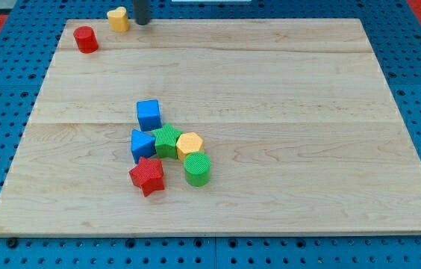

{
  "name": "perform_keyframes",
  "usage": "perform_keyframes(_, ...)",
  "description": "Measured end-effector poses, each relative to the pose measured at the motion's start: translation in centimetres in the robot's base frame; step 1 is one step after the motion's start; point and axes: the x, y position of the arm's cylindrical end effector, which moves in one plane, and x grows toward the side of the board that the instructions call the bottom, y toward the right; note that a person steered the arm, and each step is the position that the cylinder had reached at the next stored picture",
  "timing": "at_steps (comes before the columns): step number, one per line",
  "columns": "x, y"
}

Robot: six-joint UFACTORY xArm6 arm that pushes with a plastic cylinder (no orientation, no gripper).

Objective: Move red circle closer to the yellow heart

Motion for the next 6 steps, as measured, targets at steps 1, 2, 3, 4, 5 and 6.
perform_keyframes(1, 0.1, -6.5)
perform_keyframes(2, 2.1, -0.6)
perform_keyframes(3, 6.6, 5.2)
perform_keyframes(4, 10.4, 2.7)
perform_keyframes(5, 8.0, -6.2)
perform_keyframes(6, 3.7, -12.1)
